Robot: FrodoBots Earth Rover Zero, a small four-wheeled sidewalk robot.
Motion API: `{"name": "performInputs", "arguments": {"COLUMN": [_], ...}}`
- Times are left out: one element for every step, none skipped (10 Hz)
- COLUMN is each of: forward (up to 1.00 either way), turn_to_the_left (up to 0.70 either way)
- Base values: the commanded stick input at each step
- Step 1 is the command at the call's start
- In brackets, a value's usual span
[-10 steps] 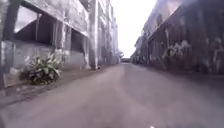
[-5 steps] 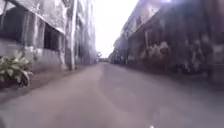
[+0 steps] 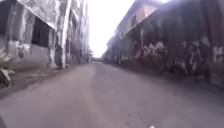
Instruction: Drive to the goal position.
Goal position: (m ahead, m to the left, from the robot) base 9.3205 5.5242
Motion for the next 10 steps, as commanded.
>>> {"name": "performInputs", "arguments": {"forward": [0.50,0.50,0.50,0.50,0.50,0.50,0.50,0.50,0.50,0.50], "turn_to_the_left": [0.00,0.00,0.00,0.00,0.00,0.00,0.00,0.00,0.00,0.00]}}
